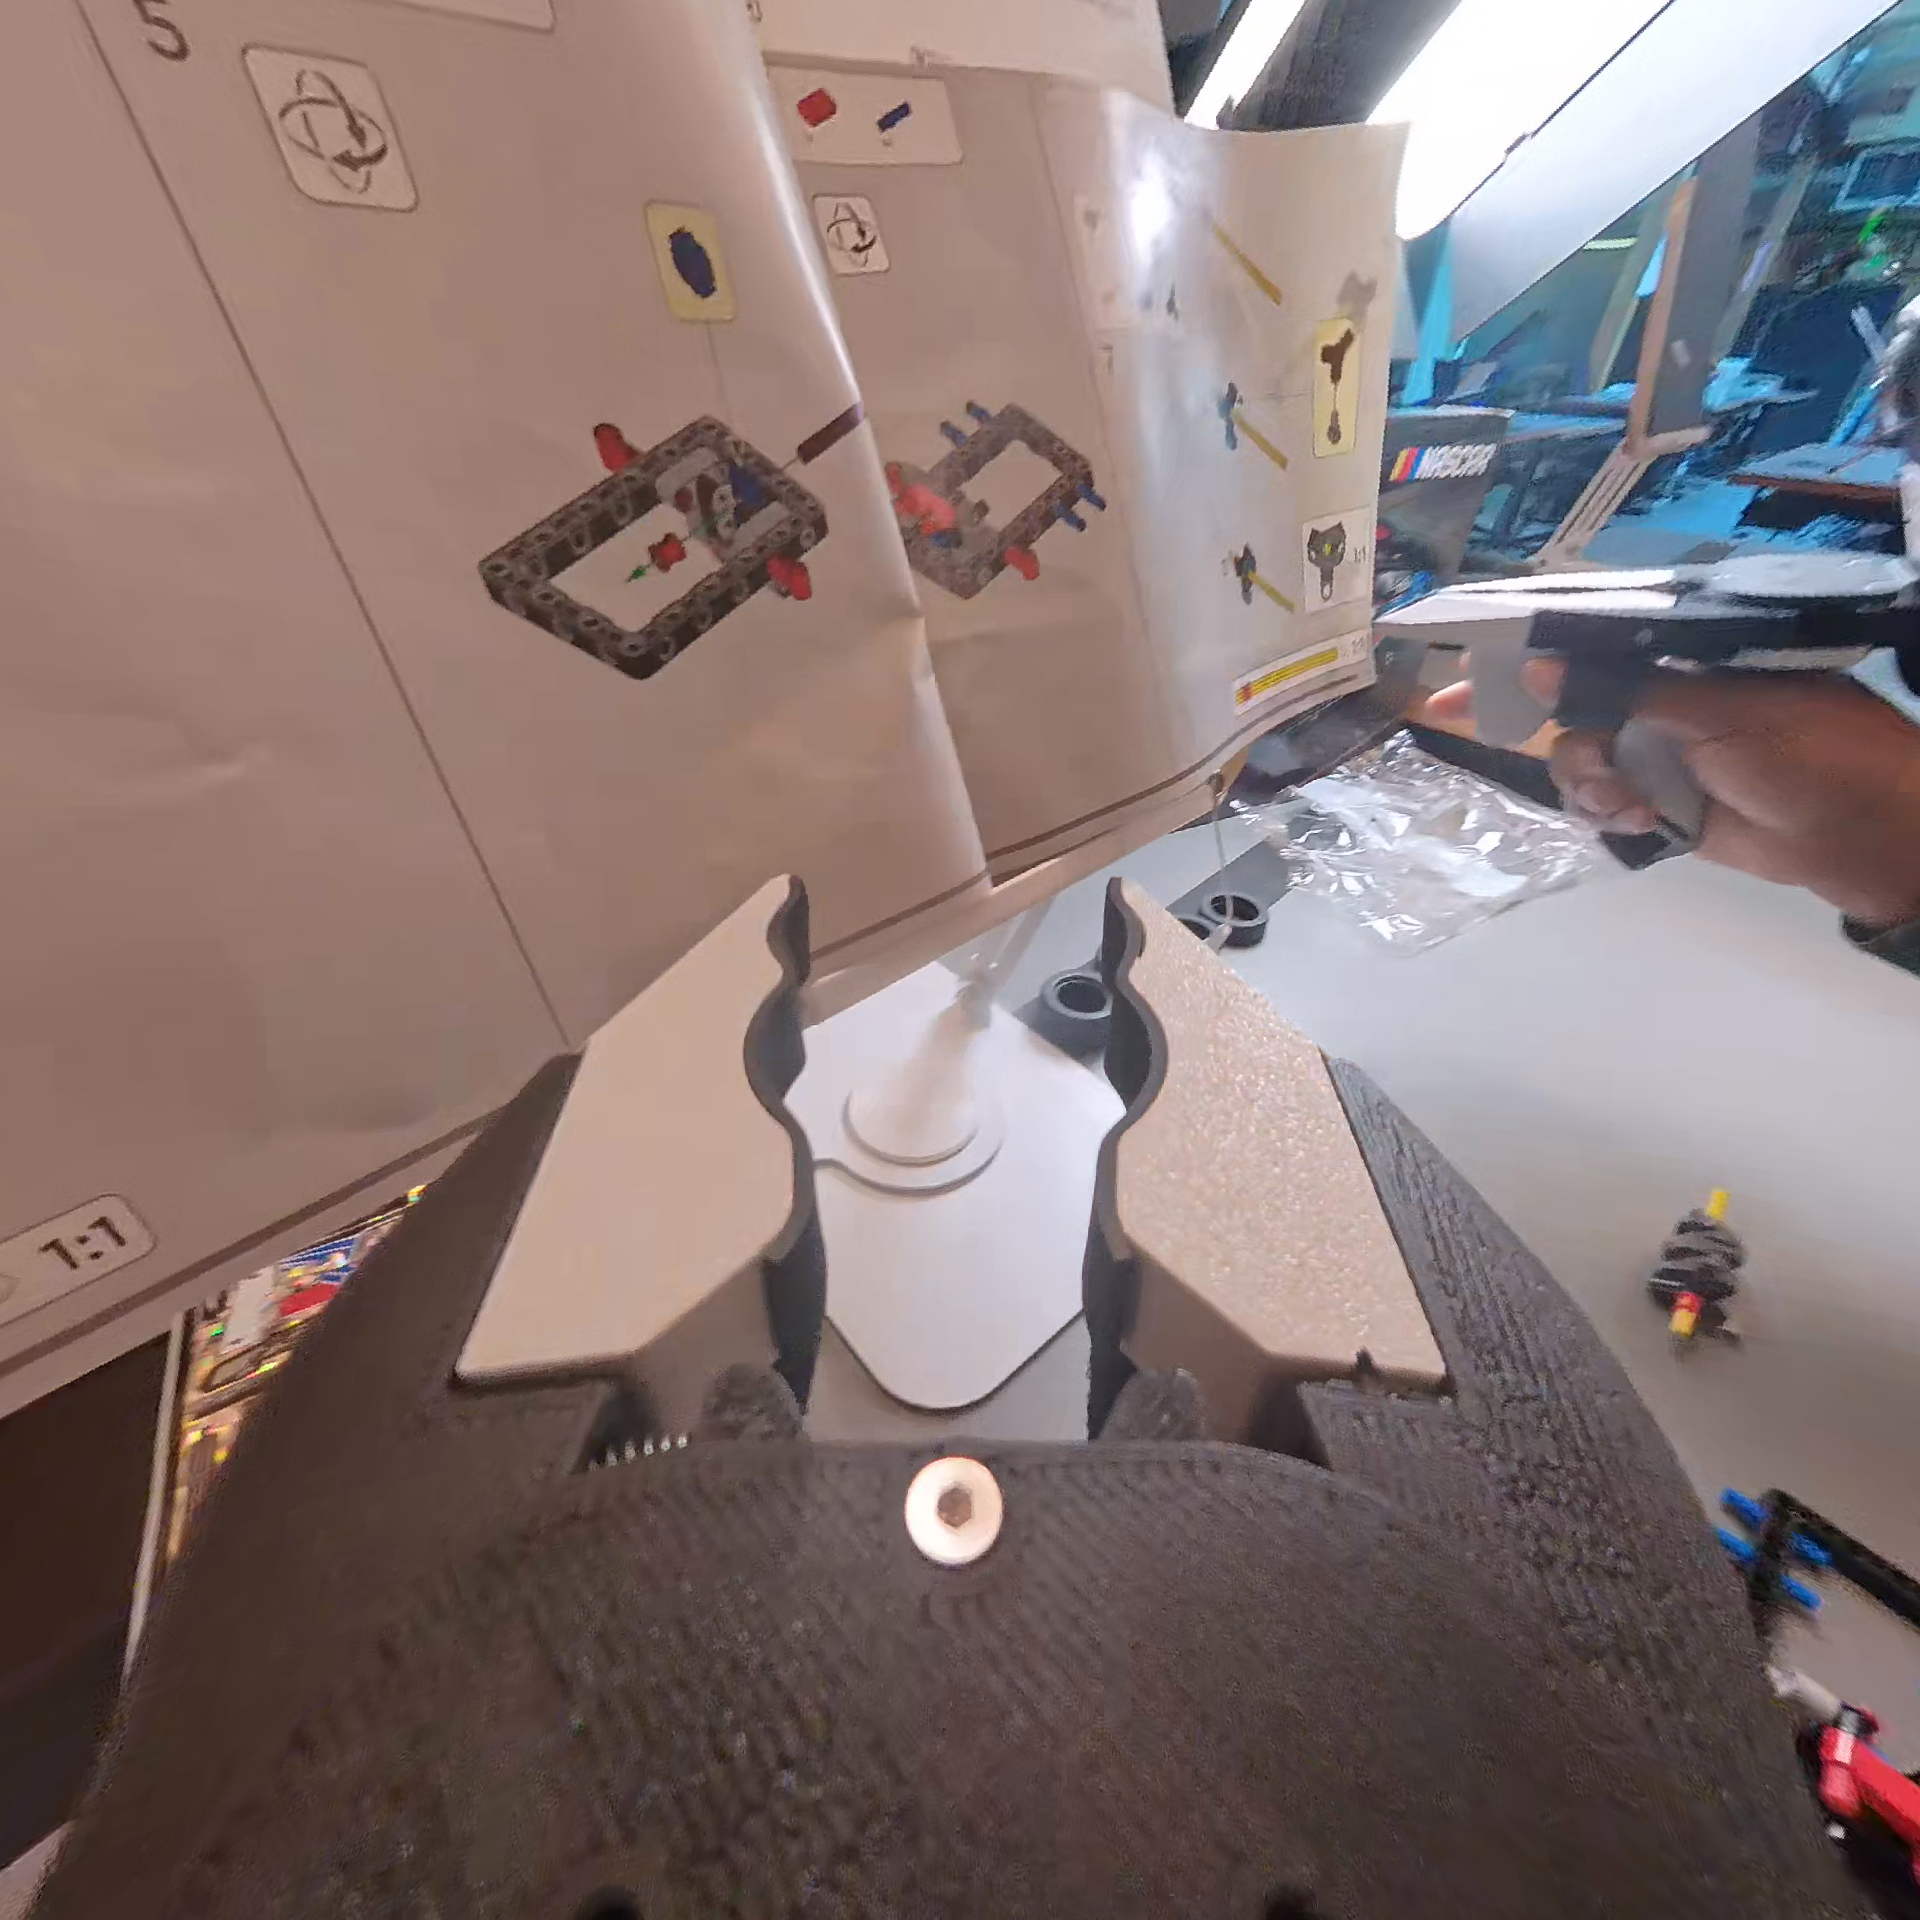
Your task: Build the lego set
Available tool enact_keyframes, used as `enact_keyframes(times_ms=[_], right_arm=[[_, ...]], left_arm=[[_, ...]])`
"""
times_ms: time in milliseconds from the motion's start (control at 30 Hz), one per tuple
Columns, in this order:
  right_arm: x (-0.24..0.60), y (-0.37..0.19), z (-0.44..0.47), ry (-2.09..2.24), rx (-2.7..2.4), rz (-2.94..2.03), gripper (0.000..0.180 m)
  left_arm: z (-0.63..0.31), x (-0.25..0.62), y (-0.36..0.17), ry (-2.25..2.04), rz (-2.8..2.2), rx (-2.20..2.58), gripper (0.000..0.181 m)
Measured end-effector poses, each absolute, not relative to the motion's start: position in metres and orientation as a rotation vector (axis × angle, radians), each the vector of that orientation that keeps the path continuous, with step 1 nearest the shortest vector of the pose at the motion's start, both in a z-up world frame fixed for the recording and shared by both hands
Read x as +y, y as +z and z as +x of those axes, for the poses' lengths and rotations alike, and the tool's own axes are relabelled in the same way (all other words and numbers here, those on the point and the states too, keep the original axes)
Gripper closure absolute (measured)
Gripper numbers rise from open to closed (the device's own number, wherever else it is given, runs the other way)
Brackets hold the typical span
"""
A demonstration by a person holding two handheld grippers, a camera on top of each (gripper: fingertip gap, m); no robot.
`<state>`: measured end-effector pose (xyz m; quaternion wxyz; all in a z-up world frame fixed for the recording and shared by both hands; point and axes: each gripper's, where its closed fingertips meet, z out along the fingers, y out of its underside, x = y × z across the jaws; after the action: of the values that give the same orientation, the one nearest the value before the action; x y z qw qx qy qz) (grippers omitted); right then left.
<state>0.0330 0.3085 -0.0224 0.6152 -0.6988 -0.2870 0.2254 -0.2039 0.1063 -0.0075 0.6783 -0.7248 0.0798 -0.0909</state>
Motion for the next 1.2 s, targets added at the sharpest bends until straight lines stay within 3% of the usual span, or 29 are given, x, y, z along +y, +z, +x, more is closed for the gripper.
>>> enact_keyframes(times_ms=[33,233,433,667,1200], right_arm=[[0.314,-0.021,0.042,0.492,-0.608,-1.622,0.168],[0.248,0.044,0.019,0.513,-0.698,-1.232,0.173],[0.156,0.033,-0.097,0.624,-1.155,-1.043,0.18],[0.194,0.0,-0.16,0.396,-1.18,-1.248,0.18],[0.215,-0.024,-0.108,0.508,-1.086,-1.351,0.178]], left_arm=[[-0.206,0.107,-0.01,-0.179,-1.633,0.182,0.125],[-0.215,0.116,-0.007,-0.02,-1.609,0.189,0.132],[-0.218,0.124,-0.004,0.102,-1.585,0.169,0.15],[-0.234,0.113,-0.001,0.123,-1.523,0.122,0.154],[-0.243,0.117,-0.014,0.066,-1.551,0.11,0.14]])
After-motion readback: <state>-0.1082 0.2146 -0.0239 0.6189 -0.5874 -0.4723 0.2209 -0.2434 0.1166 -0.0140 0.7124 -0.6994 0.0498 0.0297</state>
